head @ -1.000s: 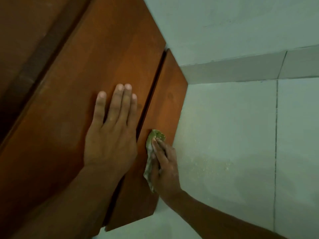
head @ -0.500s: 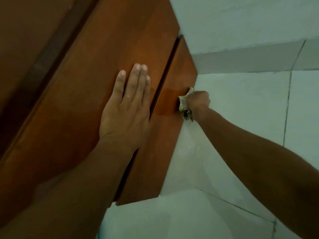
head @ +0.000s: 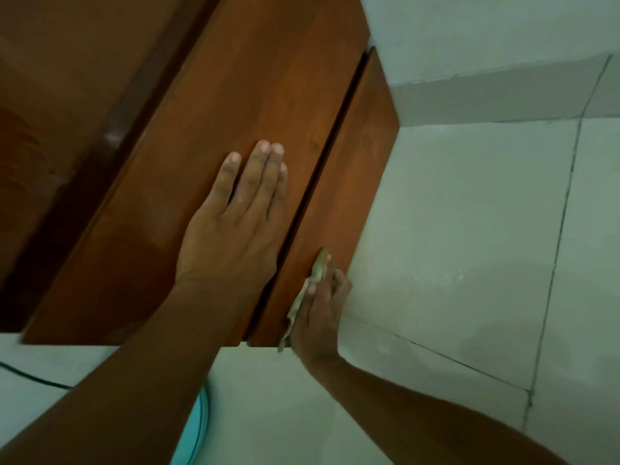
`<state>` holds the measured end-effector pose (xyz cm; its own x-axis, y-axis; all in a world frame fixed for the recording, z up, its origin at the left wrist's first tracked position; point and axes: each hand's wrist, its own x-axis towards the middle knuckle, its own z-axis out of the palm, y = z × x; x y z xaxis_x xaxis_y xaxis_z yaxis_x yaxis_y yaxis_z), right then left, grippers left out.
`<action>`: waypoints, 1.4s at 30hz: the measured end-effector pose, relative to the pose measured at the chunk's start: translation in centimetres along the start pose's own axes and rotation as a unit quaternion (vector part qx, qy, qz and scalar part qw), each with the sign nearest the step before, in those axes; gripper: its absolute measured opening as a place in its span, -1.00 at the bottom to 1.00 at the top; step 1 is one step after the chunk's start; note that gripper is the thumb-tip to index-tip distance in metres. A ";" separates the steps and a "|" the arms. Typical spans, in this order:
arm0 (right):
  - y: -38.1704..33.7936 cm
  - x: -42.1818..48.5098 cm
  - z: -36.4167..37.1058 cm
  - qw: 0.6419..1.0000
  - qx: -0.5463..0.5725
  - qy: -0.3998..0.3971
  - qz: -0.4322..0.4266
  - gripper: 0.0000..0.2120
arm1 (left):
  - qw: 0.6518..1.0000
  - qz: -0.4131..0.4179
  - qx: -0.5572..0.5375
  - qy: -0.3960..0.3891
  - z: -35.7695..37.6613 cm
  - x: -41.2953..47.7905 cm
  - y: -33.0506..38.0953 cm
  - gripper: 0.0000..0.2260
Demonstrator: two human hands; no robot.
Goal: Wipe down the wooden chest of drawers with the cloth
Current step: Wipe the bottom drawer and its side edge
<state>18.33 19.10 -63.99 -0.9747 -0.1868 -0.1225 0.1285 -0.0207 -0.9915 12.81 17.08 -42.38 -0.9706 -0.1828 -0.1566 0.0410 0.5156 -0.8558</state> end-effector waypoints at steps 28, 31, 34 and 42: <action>-3.2 10.9 -3.7 0.994 -0.022 0.077 0.081 -0.77 | 0.999 0.000 -0.003 0.039 0.6 0.3 0.4 -0.42; -3.5 0.9 -2.8 0.985 0.008 -0.038 -0.167 -0.77 | 1.000 -0.003 -0.002 0.029 0.4 0.3 0.4 -0.38; -3.1 -0.1 -1.2 0.959 -0.067 -0.045 -0.274 -0.76 | 1.000 0.000 0.002 0.023 0.3 0.3 0.3 -0.34; -3.9 15.6 -1.5 0.989 -0.074 0.074 -0.107 -0.71 | 1.000 0.000 0.009 0.028 0.4 0.3 0.4 -0.42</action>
<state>2.37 17.78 -62.11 -0.9942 -0.0473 0.0962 -0.1006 0.1013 -0.9898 12.59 16.88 -43.01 -0.9824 -0.1350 -0.1290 0.0447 0.5007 -0.8644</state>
